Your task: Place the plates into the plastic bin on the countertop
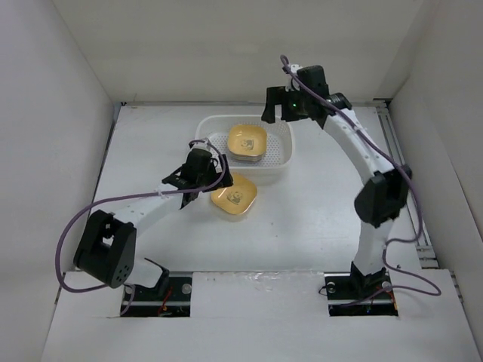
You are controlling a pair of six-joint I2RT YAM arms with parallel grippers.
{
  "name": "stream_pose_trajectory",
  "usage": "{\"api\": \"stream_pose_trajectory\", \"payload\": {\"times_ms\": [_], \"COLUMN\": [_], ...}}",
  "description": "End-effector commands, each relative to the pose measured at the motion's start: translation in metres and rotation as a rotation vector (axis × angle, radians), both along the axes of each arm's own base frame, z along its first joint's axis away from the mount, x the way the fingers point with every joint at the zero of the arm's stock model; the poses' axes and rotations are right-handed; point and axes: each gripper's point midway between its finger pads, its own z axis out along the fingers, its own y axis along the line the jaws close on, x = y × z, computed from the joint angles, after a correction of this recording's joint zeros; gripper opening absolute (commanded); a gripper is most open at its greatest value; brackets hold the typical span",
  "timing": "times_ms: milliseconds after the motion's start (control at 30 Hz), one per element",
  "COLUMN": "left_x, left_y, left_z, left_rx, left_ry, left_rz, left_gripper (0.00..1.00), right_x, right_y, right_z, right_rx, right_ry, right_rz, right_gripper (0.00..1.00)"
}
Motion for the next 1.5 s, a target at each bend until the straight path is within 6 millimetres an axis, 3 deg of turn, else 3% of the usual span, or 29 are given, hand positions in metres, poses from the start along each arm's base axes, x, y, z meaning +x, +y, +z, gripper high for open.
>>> {"api": "stream_pose_trajectory", "payload": {"times_ms": [0,33,67,100,167,300,400,467,500,567,633,767,833,867,900,967,1000,1033,1100,1133,1167,1200,1233,1333,1367,1467], "left_x": [0.021,0.023,0.023,0.027,0.030,0.028,0.020,0.017,0.014,0.011,0.003,-0.013,-0.032,-0.035,-0.043,-0.056,-0.068,-0.071,-0.075,-0.073,-0.073,-0.066,-0.056,-0.023,0.000,0.040], "left_y": [0.004,0.003,0.004,0.004,0.004,0.016,0.023,0.022,0.022,0.018,0.020,0.013,0.002,-0.005,-0.027,-0.035,-0.067,-0.064,-0.076,-0.091,-0.089,-0.088,-0.092,-0.070,-0.058,-0.054], "left_z": [0.006,0.001,-0.004,-0.009,-0.016,-0.043,-0.062,-0.064,-0.065,-0.055,-0.058,-0.064,-0.061,-0.054,-0.039,-0.034,-0.004,-0.006,0.015,0.042,0.051,0.063,0.095,0.131,0.148,0.175], "left_rx": [0.028,0.032,0.062,0.071,0.097,0.151,0.167,0.166,0.159,0.122,0.115,0.090,0.117,0.128,0.125,0.158,0.137,0.150,0.148,0.113,0.126,0.127,0.089,0.092,0.075,0.052], "left_ry": [-0.116,-0.110,-0.106,-0.102,-0.083,-0.015,0.025,0.038,0.054,0.039,0.057,0.094,0.124,0.104,0.066,0.092,0.065,0.078,0.050,0.004,0.007,-0.018,-0.082,-0.148,-0.176,-0.251], "left_rz": [0.012,0.012,-0.010,-0.003,-0.005,0.055,0.086,0.078,0.076,0.066,0.068,0.018,-0.014,-0.033,-0.091,-0.108,-0.179,-0.181,-0.195,-0.212,-0.206,-0.175,-0.150,-0.040,0.018,0.053], "left_gripper": [1.00,1.00,0.98,0.96,0.94,0.87,0.77,0.61,0.40,0.22,0.02,0.00,0.00,0.00,0.00,0.00,0.00,0.00,0.00,0.00,0.00,0.00,0.00,0.00,0.00,0.00], "right_x": [-0.052,-0.058,-0.074,-0.089,-0.108,-0.130,-0.143,-0.153,-0.157,-0.167,-0.171,-0.185,-0.192,-0.189,-0.194,-0.196,-0.198,-0.198,-0.198,-0.200,-0.198,-0.197,-0.198,-0.194,-0.194,-0.190], "right_y": [0.012,0.012,0.022,0.021,0.031,0.033,0.030,0.029,0.028,0.024,0.018,0.003,-0.008,-0.013,-0.016,-0.023,-0.035,-0.035,-0.042,-0.042,-0.045,-0.048,-0.049,-0.050,-0.056,-0.056], "right_z": [0.122,0.135,0.119,0.137,0.139,0.154,0.167,0.181,0.186,0.200,0.206,0.230,0.241,0.240,0.247,0.251,0.262,0.262,0.270,0.271,0.271,0.269,0.273,0.266,0.269,0.262], "right_rx": [0.180,0.217,0.218,0.238,0.250,0.255,0.253,0.268,0.271,0.284,0.283,0.310,0.317,0.306,0.311,0.308,0.316,0.316,0.321,0.319,0.317,0.310,0.314,0.311,0.311,0.308], "right_ry": [-0.272,-0.323,-0.290,-0.332,-0.327,-0.356,-0.383,-0.412,-0.425,-0.451,-0.464,-0.514,-0.538,-0.547,-0.556,-0.559,-0.588,-0.588,-0.603,-0.600,-0.602,-0.595,-0.603,-0.592,-0.603,-0.591], "right_rz": [0.060,0.068,0.093,0.106,0.131,0.136,0.117,0.121,0.117,0.116,0.096,0.085,0.067,0.057,0.057,0.045,0.022,0.021,0.016,0.016,0.007,-0.002,-0.002,0.008,-0.005,0.003], "right_gripper": [1.00,1.00,1.00,1.00,1.00,1.00,1.00,1.00,1.00,1.00,1.00,1.00,1.00,1.00,1.00,1.00,1.00,1.00,1.00,1.00,1.00,1.00,1.00,1.00,1.00,1.00]}}
